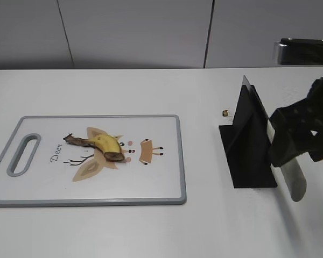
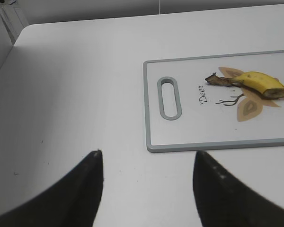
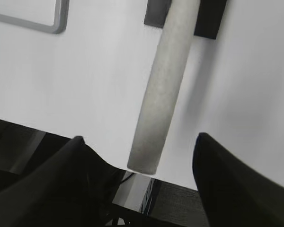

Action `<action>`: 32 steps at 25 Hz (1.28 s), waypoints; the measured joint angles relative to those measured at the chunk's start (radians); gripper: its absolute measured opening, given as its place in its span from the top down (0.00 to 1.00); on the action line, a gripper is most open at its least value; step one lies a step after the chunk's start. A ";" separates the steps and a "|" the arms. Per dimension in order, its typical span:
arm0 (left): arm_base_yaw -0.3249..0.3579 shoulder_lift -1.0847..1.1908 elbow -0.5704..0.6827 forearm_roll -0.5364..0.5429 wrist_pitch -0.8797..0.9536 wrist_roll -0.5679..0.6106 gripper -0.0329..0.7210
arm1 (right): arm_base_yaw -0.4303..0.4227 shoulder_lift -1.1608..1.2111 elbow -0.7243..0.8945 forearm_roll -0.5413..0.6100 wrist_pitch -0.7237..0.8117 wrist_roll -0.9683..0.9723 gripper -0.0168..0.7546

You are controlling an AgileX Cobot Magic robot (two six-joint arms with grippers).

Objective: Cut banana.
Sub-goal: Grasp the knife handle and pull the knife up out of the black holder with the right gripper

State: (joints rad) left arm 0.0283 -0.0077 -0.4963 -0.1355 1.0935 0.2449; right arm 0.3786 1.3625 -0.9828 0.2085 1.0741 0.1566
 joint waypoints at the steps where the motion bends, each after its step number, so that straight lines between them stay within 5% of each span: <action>1: 0.000 0.000 0.000 0.000 0.000 0.000 0.19 | 0.000 0.020 -0.014 -0.003 -0.001 0.000 0.31; 23: 0.000 0.000 0.000 0.000 -0.001 0.000 0.19 | 0.000 0.279 -0.063 -0.038 0.008 0.086 0.43; 32: 0.000 0.000 0.000 0.000 -0.001 0.000 0.19 | 0.000 0.281 -0.064 -0.042 0.015 0.126 0.76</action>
State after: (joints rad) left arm 0.0283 -0.0077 -0.4963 -0.1355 1.0927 0.2449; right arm 0.3784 1.6434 -1.0464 0.1664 1.0895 0.2827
